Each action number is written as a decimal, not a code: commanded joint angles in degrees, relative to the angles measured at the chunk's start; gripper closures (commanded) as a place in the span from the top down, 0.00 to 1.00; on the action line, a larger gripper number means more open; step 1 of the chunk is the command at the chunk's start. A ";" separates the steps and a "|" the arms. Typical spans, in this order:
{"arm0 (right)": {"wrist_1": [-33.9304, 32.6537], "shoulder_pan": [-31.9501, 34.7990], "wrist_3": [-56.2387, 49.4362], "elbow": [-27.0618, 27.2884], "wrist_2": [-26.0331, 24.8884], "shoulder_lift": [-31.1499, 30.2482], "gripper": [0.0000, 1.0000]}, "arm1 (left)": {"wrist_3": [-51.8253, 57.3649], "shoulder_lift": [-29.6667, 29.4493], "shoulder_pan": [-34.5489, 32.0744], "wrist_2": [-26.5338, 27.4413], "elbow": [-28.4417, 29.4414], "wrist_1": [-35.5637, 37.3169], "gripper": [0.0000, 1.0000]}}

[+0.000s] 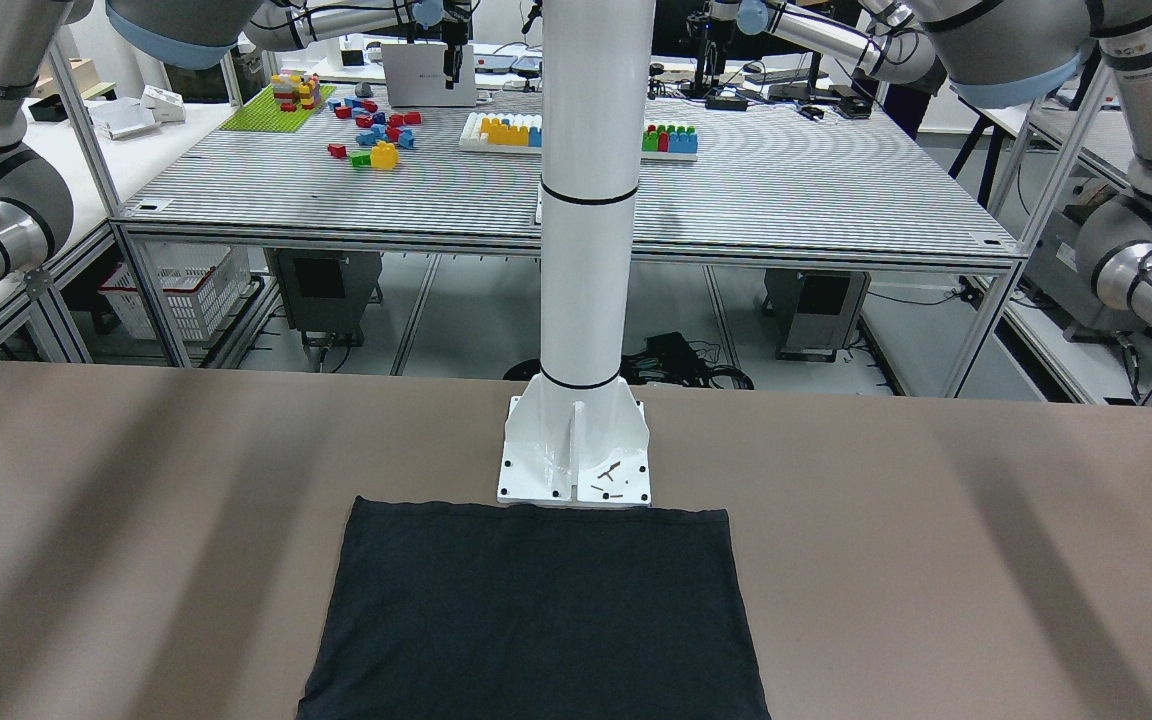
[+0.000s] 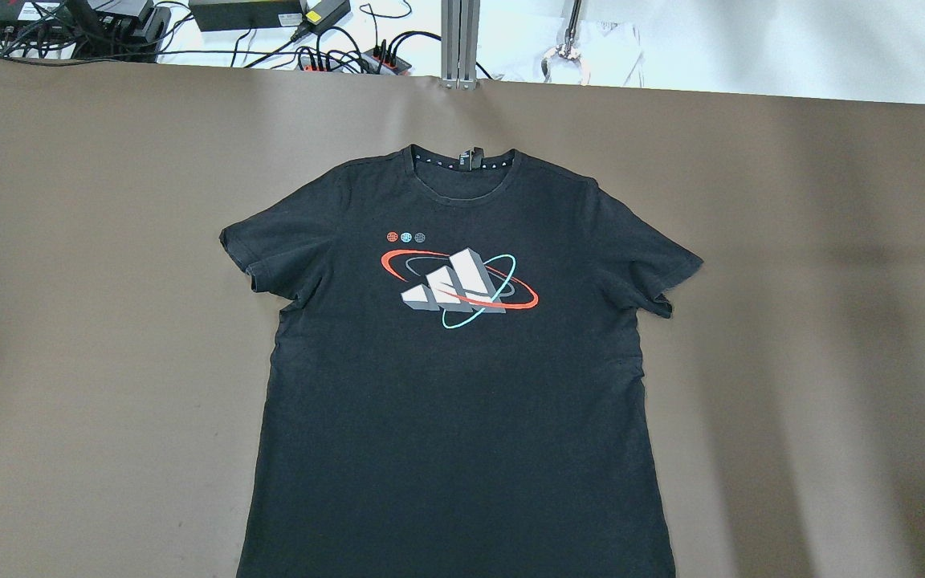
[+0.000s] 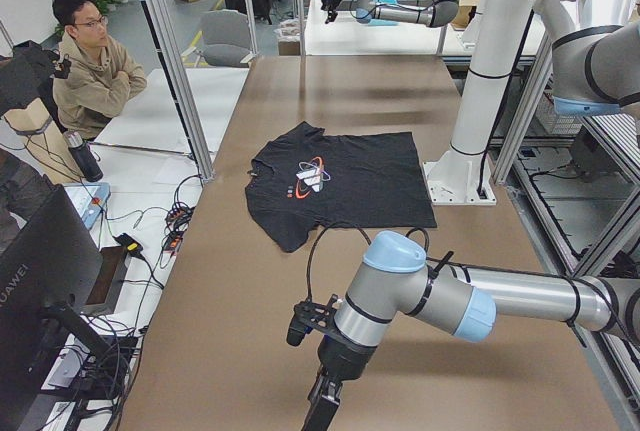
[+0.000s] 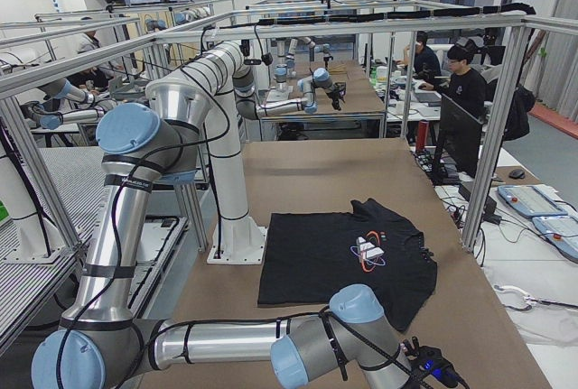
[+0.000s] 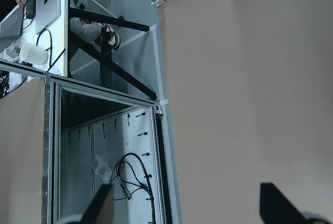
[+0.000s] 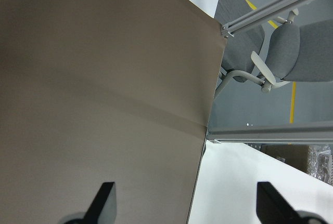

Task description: Fold clothes

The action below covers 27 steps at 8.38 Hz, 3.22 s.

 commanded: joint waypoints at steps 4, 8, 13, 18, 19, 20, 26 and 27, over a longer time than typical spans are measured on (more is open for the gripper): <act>0.00 0.15 -0.19 0.71 -0.98 -0.86 0.95 | 0.47 1.40 0.09 0.09 0.21 -0.53 1.00; -0.09 0.06 0.51 1.41 -0.36 -1.92 0.95 | 0.56 2.20 0.00 -0.43 -0.23 -0.88 1.00; -0.35 -8.78 10.08 1.24 3.85 -0.16 0.95 | 0.21 2.46 0.00 -4.56 0.04 -0.88 1.00; -0.44 -32.06 40.11 -7.24 4.74 16.85 0.92 | -0.05 2.46 0.09 -6.24 1.35 -0.79 1.00; -0.44 -35.15 44.50 -9.81 4.65 19.42 0.91 | 0.03 2.46 0.09 -6.15 1.44 -0.97 1.00; -0.44 -36.31 46.37 -11.58 4.82 21.53 0.90 | 0.03 2.46 0.09 -5.97 1.44 -1.06 1.00; -0.44 -37.99 48.32 -22.57 14.84 29.71 0.78 | -0.14 2.38 0.09 -6.15 2.23 -1.06 1.00; 0.00 -38.86 49.11 -24.32 14.84 31.12 0.78 | -0.06 2.38 0.09 -6.24 2.15 -1.15 1.00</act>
